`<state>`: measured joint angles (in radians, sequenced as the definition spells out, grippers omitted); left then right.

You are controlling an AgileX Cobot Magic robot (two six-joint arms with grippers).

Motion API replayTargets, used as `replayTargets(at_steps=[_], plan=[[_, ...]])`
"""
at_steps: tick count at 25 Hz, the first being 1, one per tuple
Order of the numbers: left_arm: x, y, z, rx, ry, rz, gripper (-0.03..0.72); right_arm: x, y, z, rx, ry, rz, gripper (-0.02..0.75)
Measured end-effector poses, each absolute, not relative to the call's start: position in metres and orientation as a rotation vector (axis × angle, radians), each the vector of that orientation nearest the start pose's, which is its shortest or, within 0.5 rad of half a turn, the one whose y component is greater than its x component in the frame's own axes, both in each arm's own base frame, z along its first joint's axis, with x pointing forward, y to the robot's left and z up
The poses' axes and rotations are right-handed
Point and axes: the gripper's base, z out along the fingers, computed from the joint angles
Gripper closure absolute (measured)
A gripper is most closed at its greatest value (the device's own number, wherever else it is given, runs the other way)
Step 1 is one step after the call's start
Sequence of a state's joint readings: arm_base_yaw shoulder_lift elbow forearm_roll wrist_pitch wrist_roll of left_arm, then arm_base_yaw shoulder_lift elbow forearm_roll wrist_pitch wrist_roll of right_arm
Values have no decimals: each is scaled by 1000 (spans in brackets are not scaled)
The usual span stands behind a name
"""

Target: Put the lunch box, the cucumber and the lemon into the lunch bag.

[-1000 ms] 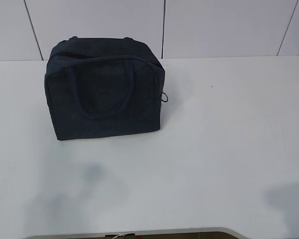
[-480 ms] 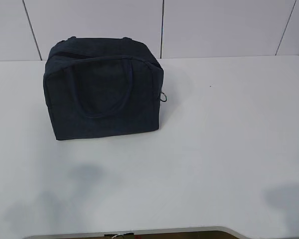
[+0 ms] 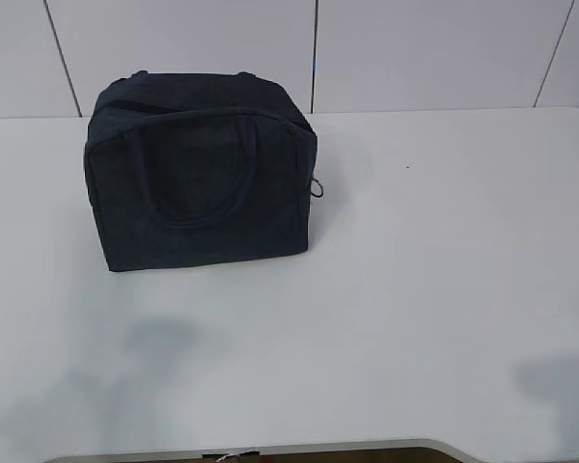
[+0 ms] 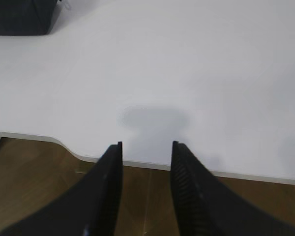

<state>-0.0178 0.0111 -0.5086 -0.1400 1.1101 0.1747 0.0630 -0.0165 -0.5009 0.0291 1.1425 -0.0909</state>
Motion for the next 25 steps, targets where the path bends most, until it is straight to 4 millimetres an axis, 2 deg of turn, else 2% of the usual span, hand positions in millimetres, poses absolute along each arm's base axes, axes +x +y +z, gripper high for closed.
replayTargets(at_steps=[25], plan=[[-7,-11,276,211,2078,-74,337,-11,2,271,-165,2100,18,457]])
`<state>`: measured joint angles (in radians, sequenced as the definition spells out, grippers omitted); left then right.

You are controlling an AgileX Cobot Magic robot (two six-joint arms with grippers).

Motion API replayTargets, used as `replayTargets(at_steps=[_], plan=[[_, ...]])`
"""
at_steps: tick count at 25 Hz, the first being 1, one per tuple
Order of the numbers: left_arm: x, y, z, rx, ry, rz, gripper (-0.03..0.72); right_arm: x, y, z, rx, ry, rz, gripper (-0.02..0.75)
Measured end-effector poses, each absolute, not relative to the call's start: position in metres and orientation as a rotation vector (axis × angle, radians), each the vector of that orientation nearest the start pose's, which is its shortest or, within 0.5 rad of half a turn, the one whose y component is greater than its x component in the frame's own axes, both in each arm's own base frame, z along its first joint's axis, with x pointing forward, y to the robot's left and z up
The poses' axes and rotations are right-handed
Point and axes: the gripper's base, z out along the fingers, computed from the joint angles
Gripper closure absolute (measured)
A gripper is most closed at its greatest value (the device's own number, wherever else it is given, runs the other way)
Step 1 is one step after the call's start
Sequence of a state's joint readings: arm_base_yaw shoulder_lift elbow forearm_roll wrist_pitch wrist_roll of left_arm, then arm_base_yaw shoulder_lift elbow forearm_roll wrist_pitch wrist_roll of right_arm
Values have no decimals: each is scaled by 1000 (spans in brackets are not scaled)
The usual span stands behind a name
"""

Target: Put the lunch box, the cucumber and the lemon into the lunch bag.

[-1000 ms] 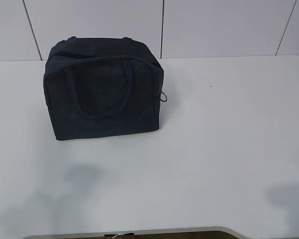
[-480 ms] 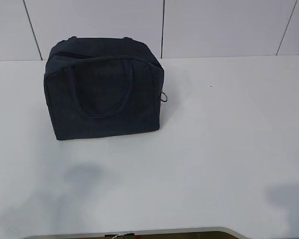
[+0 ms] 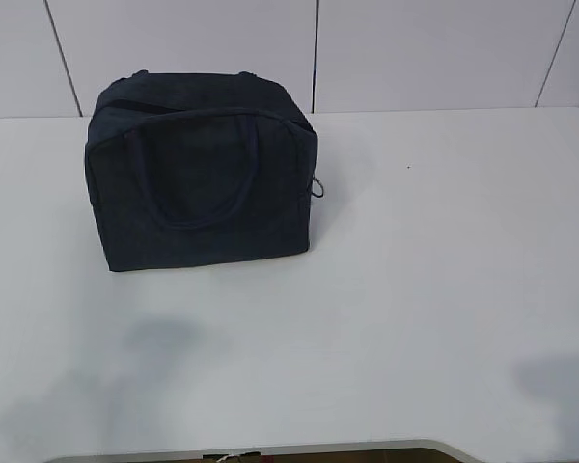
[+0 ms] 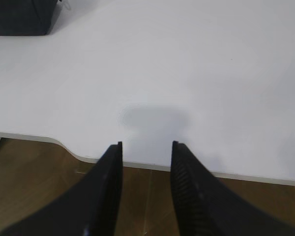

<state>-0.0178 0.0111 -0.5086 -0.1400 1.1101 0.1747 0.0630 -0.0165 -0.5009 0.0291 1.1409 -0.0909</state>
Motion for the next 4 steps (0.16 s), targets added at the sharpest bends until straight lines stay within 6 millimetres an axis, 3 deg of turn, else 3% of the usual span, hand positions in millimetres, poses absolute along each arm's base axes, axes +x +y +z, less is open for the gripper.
replayTargets(at_steps=[4], plan=[[-7,-11,276,211,2078,-74,341,-11,2,271,-165,2100,18,456]])
